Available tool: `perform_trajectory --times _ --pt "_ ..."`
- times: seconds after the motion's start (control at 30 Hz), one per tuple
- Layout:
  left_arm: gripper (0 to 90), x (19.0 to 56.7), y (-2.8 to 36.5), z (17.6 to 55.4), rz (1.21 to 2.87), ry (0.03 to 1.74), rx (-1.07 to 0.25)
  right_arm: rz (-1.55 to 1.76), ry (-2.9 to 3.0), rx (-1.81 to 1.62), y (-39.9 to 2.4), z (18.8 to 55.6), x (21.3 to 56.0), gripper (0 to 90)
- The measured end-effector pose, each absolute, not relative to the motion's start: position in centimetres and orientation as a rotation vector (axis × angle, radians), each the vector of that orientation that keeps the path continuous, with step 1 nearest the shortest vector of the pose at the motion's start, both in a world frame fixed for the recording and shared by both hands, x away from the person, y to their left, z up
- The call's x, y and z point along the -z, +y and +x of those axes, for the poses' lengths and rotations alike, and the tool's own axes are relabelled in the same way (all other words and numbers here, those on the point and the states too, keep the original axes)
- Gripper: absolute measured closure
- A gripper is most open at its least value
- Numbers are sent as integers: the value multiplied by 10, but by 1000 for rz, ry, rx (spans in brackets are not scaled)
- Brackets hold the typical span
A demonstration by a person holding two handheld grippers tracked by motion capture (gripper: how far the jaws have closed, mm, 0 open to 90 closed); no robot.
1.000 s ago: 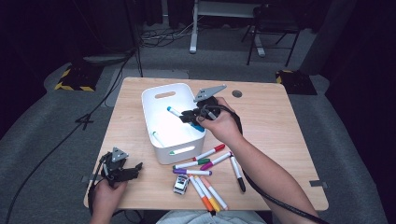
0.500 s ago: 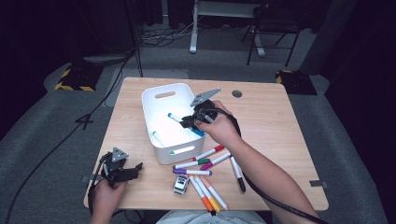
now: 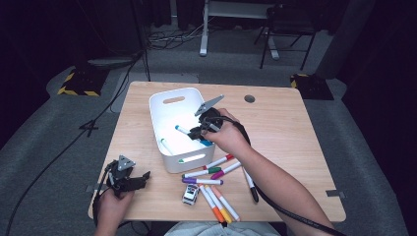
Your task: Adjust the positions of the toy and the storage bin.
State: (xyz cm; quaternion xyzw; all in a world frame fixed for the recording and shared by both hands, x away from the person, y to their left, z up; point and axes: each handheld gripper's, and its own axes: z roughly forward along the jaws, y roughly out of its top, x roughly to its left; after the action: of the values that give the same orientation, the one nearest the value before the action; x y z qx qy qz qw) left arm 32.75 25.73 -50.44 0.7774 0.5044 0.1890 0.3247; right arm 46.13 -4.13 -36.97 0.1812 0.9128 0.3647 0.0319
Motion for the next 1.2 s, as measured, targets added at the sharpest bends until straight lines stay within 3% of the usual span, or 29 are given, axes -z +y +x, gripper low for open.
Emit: perform_trajectory --times 0.8,0.97,1.2 --pt "222 505 257 328 2037 1323 -498 583 2853 -1039 -32 462 381 764" --pt "221 504 257 328 2041 1321 -495 617 2821 -1142 -34 460 376 608" --pt "220 504 257 328 2041 1320 -495 586 2777 -1227 -41 453 361 598"
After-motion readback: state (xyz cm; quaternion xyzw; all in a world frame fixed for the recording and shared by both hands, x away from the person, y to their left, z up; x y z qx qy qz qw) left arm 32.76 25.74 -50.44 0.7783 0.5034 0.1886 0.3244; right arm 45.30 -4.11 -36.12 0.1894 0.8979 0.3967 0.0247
